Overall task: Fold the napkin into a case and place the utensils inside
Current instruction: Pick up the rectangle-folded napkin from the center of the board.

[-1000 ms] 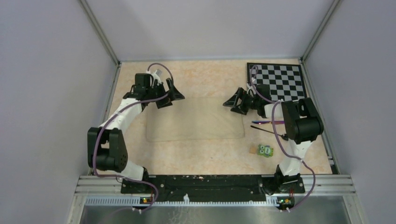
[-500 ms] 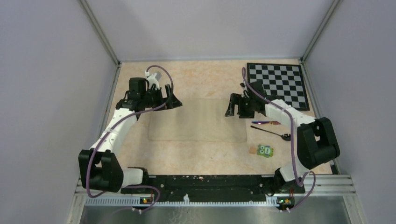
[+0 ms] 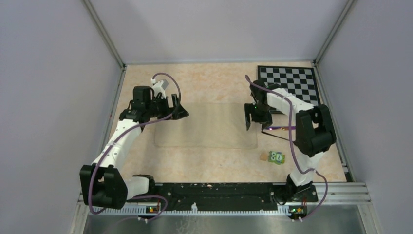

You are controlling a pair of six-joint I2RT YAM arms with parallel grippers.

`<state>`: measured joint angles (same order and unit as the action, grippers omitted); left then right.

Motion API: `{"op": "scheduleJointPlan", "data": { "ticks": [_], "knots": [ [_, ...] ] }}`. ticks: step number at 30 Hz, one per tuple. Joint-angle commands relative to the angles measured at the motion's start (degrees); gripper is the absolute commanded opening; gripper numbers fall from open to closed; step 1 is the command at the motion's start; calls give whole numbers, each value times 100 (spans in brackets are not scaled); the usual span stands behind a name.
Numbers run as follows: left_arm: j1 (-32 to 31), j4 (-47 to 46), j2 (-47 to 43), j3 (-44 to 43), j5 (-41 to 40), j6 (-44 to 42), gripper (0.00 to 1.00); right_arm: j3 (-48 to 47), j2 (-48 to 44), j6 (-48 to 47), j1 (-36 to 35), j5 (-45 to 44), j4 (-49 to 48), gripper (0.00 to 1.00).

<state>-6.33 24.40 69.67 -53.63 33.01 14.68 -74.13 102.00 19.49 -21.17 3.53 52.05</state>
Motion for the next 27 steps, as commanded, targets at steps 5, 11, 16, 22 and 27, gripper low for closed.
{"op": "scheduleJointPlan", "data": {
  "ticks": [5,11,16,22,27],
  "knots": [
    [117,-233,-144,82,265,-123,99,-565,574,-110,-57,-160,315,64],
    [183,-295,-146,129,476,-89,99,-680,821,-99,-85,-230,221,56],
    [241,-300,-159,148,511,-79,99,-674,1034,-80,-95,-260,129,53],
    [326,-334,-159,168,653,-61,99,-655,1246,59,-148,-335,-101,47],
    [367,-344,-198,176,638,-61,99,-414,1308,250,-293,-742,-402,45]
  ]
}}
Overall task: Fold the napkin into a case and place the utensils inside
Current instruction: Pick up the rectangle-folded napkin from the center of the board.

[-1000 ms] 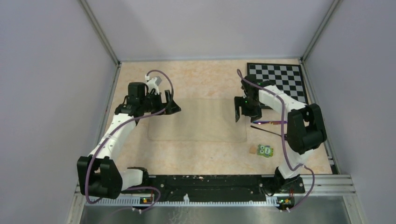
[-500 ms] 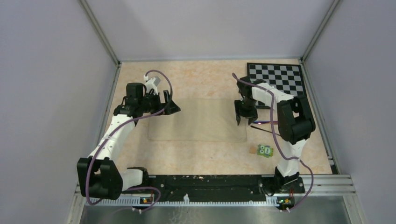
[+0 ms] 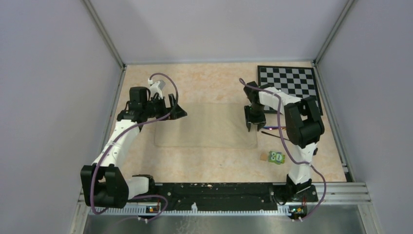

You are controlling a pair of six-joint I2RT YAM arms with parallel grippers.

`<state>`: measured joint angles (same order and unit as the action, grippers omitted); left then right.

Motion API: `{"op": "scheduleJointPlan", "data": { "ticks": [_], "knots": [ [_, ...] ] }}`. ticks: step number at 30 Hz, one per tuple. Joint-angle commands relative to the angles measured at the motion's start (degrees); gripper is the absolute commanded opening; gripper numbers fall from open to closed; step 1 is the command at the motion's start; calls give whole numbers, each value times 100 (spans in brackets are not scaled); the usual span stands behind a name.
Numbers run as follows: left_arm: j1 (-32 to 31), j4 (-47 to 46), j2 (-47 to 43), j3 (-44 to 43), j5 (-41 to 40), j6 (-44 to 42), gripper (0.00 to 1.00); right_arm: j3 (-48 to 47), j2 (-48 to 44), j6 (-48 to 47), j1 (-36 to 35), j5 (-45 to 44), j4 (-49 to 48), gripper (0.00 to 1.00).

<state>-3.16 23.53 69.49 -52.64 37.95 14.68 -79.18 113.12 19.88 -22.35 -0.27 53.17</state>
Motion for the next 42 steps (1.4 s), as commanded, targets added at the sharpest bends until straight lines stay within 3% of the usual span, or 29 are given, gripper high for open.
{"op": "scheduleJointPlan", "data": {
  "ticks": [1,7,11,16,18,24,34,42],
  "knots": [
    [56,-256,-182,79,145,-61,99,102,207,229,-227,-441,-549,44],
    [100,-257,-150,85,151,-53,99,149,244,116,-339,-410,-809,26],
    [121,-260,-130,83,136,-53,99,210,99,-217,-389,-425,-1011,0],
    [151,-266,-50,96,135,-35,99,-13,-410,-467,-477,-1030,-862,0],
    [157,-273,-13,103,133,-27,99,-6,-613,-798,-491,-867,-845,0],
    [166,-299,88,139,109,29,99,-22,-1003,-1295,-479,-2051,-463,0],
    [165,-349,210,191,81,123,99,64,-1338,-2205,-168,-3178,-441,0],
    [170,-314,-13,199,-244,83,99,-368,-1190,-2612,-668,-3157,-320,0]
  ]
}}
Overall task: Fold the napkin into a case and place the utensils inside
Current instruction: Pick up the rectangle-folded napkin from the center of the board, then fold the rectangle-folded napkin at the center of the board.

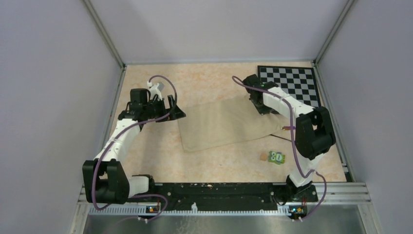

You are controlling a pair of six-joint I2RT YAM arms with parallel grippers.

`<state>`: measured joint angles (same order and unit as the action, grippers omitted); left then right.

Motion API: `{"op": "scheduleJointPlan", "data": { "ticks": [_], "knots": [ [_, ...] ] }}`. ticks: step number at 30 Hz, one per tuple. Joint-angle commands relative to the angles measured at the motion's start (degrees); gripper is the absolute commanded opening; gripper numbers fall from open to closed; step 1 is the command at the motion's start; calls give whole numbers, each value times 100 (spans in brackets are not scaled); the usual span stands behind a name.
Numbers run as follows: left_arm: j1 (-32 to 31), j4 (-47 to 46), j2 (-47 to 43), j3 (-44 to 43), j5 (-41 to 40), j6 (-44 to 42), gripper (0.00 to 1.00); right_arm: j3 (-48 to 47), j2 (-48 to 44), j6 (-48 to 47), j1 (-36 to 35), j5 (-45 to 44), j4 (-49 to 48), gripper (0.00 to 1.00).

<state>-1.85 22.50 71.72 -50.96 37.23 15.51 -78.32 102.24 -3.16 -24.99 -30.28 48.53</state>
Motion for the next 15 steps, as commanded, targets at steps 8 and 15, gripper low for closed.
{"op": "scheduleJointPlan", "data": {
  "ticks": [8,15],
  "knots": [
    [145,-191,-297,25,-283,87,99,-969,74,827,-1526,1948,-109,0],
    [391,-176,-223,33,-382,290,99,-1583,764,1935,-1996,3672,-896,0]
  ]
}}
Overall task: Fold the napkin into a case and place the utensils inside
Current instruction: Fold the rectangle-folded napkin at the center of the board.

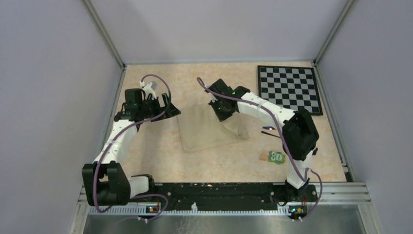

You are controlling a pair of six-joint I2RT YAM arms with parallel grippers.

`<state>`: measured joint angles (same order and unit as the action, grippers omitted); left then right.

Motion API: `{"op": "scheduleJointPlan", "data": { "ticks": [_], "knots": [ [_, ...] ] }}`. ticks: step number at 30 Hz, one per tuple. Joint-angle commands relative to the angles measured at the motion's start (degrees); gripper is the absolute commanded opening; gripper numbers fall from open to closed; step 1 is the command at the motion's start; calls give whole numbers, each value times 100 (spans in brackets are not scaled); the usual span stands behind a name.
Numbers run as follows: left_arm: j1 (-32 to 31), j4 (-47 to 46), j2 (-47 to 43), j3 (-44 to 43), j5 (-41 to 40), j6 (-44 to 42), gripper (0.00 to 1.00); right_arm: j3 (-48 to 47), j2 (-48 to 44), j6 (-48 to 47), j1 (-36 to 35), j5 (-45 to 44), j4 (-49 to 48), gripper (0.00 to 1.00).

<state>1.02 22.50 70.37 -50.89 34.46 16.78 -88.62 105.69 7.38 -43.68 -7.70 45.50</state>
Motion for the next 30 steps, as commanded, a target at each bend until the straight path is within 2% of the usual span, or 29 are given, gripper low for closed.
{"op": "scheduleJointPlan", "data": {
  "ticks": [1,2,5,10,30],
  "knots": [
    [165,-162,-65,33,-141,213,99,-693,587,937,-136,1965,-647,0],
    [244,-183,-33,65,-128,272,99,-765,719,1019,-161,2347,-776,0],
    [480,-327,123,157,137,396,99,-818,1002,1288,-281,2747,-1196,0],
    [538,-255,337,133,286,397,99,-899,1355,1449,-447,3064,-1520,0],
    [592,-255,299,150,233,357,99,-1552,1731,1414,-800,3434,-1229,0]
  ]
}}
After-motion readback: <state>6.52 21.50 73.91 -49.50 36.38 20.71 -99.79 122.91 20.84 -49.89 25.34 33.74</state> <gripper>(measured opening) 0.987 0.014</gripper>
